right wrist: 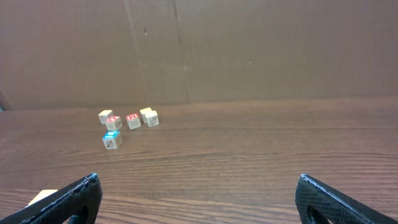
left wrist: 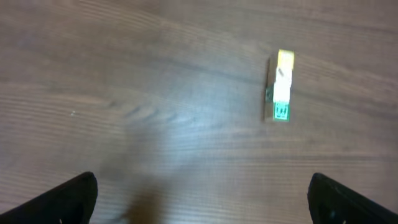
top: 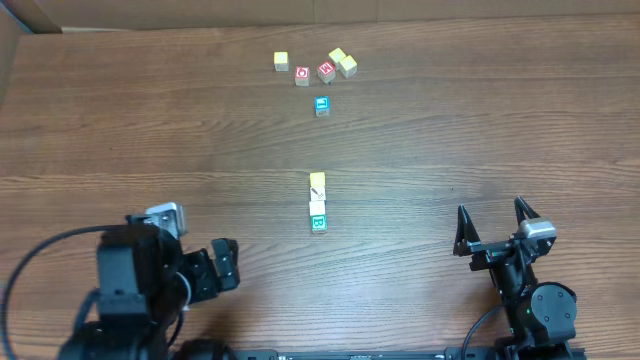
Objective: Flip 4 blocks
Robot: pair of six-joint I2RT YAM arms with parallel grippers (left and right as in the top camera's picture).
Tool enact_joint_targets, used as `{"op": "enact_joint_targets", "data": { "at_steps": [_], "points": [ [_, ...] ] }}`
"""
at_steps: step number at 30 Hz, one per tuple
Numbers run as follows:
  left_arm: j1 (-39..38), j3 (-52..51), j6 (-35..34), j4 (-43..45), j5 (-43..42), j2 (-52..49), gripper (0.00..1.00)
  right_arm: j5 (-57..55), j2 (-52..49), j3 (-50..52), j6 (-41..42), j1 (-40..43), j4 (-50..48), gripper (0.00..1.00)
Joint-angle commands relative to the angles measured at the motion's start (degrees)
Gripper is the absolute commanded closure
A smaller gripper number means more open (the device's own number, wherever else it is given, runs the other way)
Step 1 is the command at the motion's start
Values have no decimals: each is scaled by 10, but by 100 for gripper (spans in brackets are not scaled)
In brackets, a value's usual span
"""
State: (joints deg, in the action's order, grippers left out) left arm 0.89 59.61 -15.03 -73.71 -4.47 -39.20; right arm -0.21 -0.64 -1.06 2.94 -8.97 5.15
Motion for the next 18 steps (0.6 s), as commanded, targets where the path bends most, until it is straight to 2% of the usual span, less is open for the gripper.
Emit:
{"op": "enact_joint_targets", "data": {
  "at_steps": [1,5,10,14,18],
  "points": [
    [2,-71,7,73,-25,48,0,3,3,6,-2,4,-3,0],
    [2,-146,9,244,-52,93,0,3,3,6,-2,4,-3,0],
    [2,-235,7,525,-65,151,1,3,3,6,-2,4,-3,0],
    [2,-298,7,687,-67,206,0,3,3,6,-2,4,-3,0],
    [2,-353,7,781,-65,257,0,3,3,6,-2,4,-3,0]
  ]
}}
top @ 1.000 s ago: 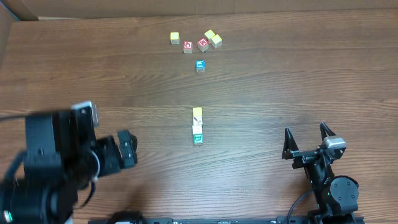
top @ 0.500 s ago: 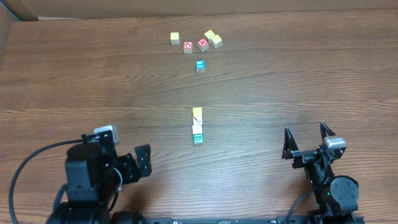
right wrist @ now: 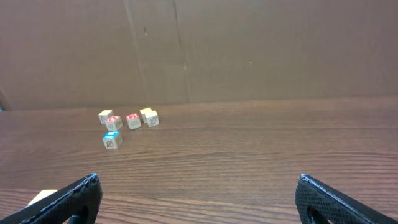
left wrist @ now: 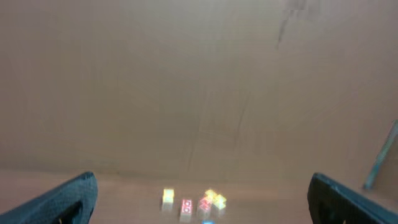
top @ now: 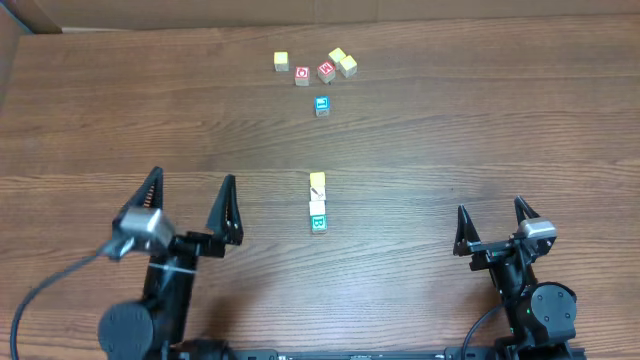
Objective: Flip 4 blocks
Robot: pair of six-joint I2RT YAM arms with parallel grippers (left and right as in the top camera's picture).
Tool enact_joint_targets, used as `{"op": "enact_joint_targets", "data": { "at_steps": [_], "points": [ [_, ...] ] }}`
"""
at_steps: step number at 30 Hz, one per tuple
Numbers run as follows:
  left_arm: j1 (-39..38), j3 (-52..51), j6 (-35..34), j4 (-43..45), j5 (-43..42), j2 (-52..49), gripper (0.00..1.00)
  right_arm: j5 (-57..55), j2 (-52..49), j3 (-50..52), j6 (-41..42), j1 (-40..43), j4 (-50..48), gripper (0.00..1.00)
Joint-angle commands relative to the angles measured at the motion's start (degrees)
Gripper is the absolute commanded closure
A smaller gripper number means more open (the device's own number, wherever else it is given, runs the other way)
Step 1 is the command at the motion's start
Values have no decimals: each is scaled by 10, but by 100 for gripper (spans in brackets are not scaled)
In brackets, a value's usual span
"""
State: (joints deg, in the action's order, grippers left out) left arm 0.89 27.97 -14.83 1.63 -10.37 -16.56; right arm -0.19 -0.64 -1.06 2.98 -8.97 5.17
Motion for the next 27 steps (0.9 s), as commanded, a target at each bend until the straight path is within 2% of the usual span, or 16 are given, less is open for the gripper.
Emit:
{"op": "enact_joint_targets", "data": {
  "at_steps": [1,8,18,27],
  "points": [
    [2,-51,5,43,-6,44,0,3,3,6,-2,4,-3,0],
    [2,-141,7,98,5,129,0,3,3,6,-2,4,-3,0],
    [2,-226,7,179,7,164,0,3,3,6,-2,4,-3,0],
    [2,-257,14,155,27,164,0,3,3,6,-2,4,-3,0]
  ]
}}
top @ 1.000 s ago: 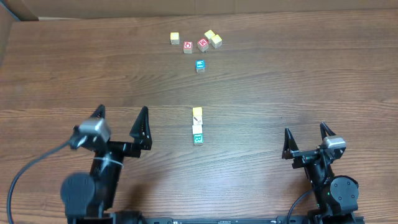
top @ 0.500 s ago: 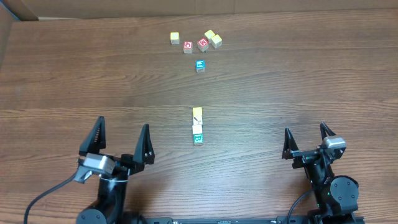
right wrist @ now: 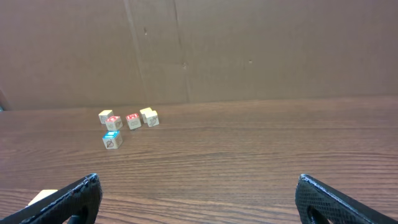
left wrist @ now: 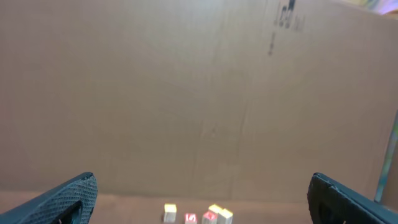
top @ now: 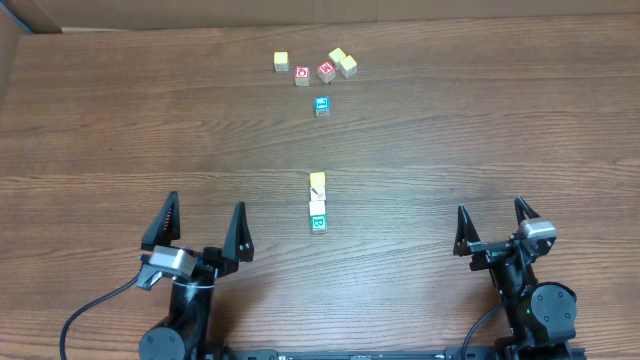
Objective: Flip 4 blocks
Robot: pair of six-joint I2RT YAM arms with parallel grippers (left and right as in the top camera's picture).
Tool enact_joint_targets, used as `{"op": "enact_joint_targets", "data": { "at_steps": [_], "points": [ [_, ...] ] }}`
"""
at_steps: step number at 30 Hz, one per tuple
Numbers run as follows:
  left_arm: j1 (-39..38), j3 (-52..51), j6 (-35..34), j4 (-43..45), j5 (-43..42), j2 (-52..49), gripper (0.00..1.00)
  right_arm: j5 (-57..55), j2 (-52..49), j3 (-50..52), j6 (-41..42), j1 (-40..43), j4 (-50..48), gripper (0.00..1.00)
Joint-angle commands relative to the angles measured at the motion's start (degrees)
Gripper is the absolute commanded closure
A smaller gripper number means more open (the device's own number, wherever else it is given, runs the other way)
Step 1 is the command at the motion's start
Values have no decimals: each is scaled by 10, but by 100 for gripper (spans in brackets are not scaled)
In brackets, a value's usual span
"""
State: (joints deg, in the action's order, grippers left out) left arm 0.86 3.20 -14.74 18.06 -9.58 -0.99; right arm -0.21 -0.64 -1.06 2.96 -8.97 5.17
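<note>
Three small blocks lie in a row at the table's middle: a yellow-topped block (top: pixel 317 181), a pale one (top: pixel 317 207) and a green-marked block (top: pixel 318 223). A far cluster holds a yellow block (top: pixel 281 61), two red-marked blocks (top: pixel 302 74) (top: pixel 325 71), two more yellow ones (top: pixel 343 62), and a blue-marked block (top: pixel 321 104) just in front. The cluster (left wrist: pixel 198 214) (right wrist: pixel 129 118) shows in both wrist views. My left gripper (top: pixel 204 222) is open near the front left, empty. My right gripper (top: pixel 493 222) stands open at the front right, empty.
A brown cardboard wall (right wrist: pixel 186 50) stands along the table's far edge. The wooden table (top: pixel 480 120) reaches across the whole overhead view. A thin blue-grey post (left wrist: pixel 390 155) shows at the right edge of the left wrist view.
My left arm has drawn back towards the front edge and sits lower; its wrist camera now shows more of the cardboard wall. The blocks and right arm are unchanged.
At first my left arm was folded at the front left, its camera looking down on the middle row of blocks. Then it was raised with fingers spread, facing the far wall. Now it rests nearer the front, still open. No block has moved.
</note>
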Motion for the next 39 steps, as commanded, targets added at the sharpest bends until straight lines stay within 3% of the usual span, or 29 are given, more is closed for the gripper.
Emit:
{"op": "enact_joint_targets", "data": {
  "at_steps": [1,9,16,20,39],
  "points": [
    [3,-12,13,-21,25,8,0,3,3,6,-2,4,-3,0],
    [3,-30,34,-125,30,8,0,3,3,6,-2,4,-3,0],
    [3,-30,106,-222,29,8,0,3,3,6,-2,4,-3,0],
    [3,-30,141,-220,35,8,0,3,3,6,-2,4,-3,0],
    [3,-29,141,-220,40,8,0,3,3,6,-2,4,-3,0]
  ]
}}
